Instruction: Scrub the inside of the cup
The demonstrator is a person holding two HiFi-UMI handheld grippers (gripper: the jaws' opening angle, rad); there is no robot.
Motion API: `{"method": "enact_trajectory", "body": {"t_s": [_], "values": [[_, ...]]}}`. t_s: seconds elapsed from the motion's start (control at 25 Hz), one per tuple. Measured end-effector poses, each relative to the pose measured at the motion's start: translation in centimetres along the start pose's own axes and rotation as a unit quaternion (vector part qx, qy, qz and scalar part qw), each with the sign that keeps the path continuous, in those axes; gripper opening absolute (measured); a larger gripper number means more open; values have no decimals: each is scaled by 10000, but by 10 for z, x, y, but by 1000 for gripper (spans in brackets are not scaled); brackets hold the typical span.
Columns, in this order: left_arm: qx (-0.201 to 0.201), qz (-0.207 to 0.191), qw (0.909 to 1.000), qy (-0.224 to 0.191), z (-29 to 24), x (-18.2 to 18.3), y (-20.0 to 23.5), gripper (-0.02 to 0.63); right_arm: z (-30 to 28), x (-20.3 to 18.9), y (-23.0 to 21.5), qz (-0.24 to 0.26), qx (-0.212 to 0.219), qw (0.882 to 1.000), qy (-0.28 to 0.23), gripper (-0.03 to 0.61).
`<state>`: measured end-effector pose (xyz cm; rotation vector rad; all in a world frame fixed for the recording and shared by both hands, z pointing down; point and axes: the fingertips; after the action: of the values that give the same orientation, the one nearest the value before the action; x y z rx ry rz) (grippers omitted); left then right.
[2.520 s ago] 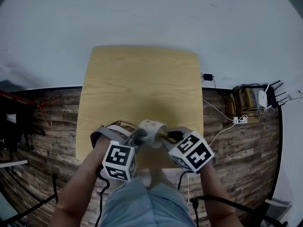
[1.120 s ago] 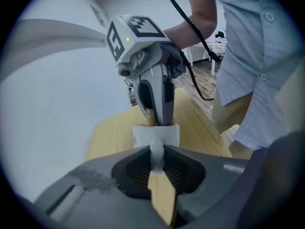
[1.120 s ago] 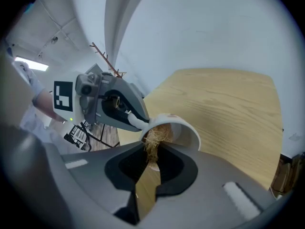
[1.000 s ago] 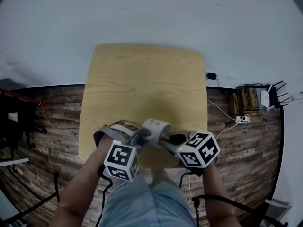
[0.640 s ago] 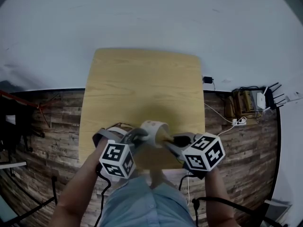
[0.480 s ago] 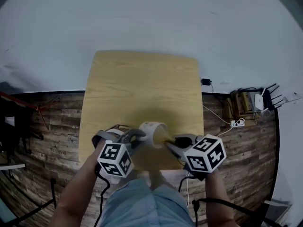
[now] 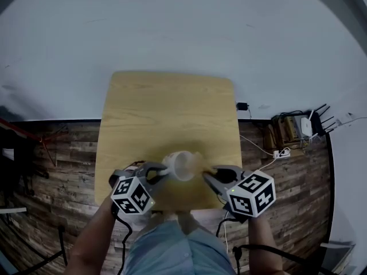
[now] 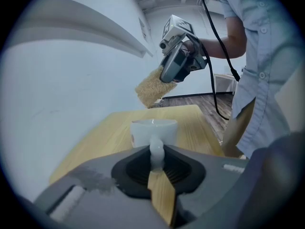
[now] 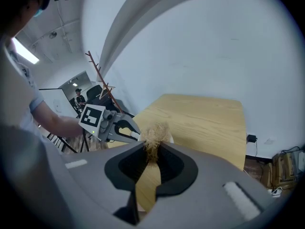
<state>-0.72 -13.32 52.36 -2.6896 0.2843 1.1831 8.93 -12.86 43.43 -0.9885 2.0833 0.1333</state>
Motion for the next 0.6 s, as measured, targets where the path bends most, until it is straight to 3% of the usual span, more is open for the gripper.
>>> {"method": "enact_trajectory", "body": {"t_s": [0.28, 0.6], "values": [[116, 406, 9991, -9, 4, -29, 1, 75, 11, 28, 2, 67, -345, 9964, -767, 52], [148, 1162, 9931, 64, 3, -62, -3, 94, 12, 37, 8, 166, -418, 9947, -923, 53]]}}
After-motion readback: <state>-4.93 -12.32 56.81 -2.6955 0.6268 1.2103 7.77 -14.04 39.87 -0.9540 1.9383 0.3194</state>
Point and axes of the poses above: the fingertips, and each gripper's own axes: z backward along the fingers, y to its left, x out of its top, and after that the axes turned 9 degrees about z, right-handed
